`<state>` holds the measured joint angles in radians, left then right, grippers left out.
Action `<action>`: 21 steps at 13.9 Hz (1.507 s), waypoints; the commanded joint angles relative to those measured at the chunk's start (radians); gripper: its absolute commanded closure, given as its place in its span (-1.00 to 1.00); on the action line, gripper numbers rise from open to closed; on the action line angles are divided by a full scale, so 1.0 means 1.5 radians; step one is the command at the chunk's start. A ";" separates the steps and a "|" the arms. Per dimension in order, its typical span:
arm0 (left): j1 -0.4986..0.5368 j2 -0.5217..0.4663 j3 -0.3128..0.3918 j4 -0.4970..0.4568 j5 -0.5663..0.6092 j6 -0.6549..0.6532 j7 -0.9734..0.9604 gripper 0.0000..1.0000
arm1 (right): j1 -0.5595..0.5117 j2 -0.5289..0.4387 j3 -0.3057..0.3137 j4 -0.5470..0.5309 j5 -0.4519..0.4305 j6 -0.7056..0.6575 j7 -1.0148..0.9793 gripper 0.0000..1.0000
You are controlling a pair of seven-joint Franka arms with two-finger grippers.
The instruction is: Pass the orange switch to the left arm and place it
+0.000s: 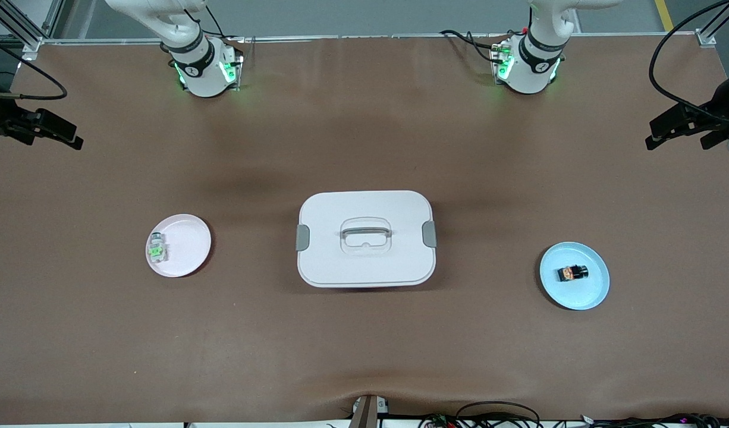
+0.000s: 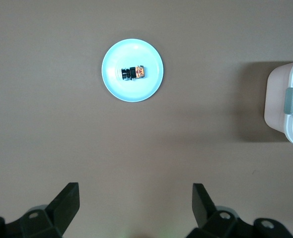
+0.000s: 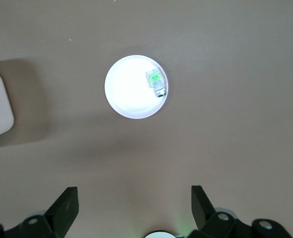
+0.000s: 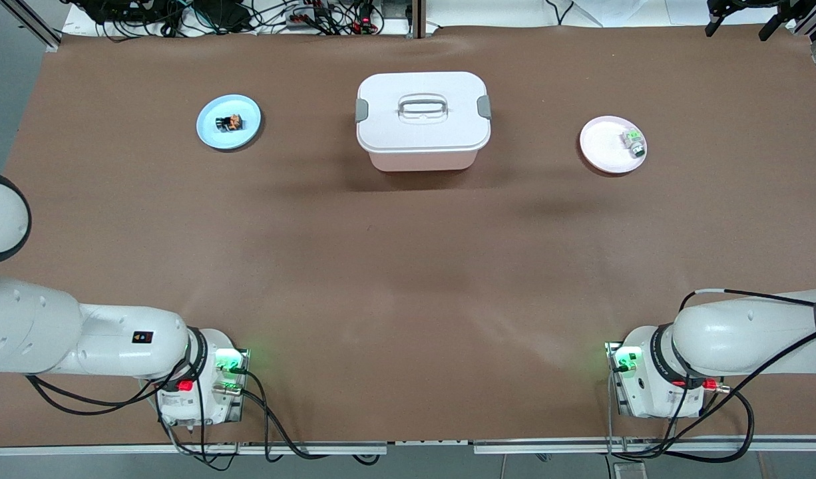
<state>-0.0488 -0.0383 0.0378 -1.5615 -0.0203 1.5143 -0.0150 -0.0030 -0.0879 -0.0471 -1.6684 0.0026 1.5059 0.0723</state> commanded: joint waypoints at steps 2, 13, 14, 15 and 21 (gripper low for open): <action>0.003 -0.009 -0.001 -0.002 0.003 -0.001 0.007 -1.00 | -0.012 -0.012 0.035 0.009 -0.026 -0.003 -0.003 -1.00; 0.002 -0.008 -0.002 0.000 0.002 0.000 0.000 -1.00 | -0.034 -0.001 0.028 0.050 0.027 -0.045 0.026 -1.00; 0.003 -0.008 -0.002 0.000 0.002 0.000 0.000 -1.00 | -0.034 -0.001 0.028 0.050 0.034 -0.044 0.029 -1.00; 0.003 -0.008 -0.002 0.001 0.002 0.000 0.001 -1.00 | -0.034 -0.001 0.028 0.049 0.034 -0.043 0.029 -1.00; 0.003 -0.004 0.001 0.009 0.003 0.000 0.005 -1.00 | -0.034 0.001 0.028 0.049 0.034 -0.040 0.026 -1.00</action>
<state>-0.0482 -0.0387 0.0395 -1.5591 -0.0203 1.5149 -0.0150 -0.0435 -0.0943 -0.0118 -1.6136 0.0380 1.4520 0.0983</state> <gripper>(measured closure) 0.000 0.000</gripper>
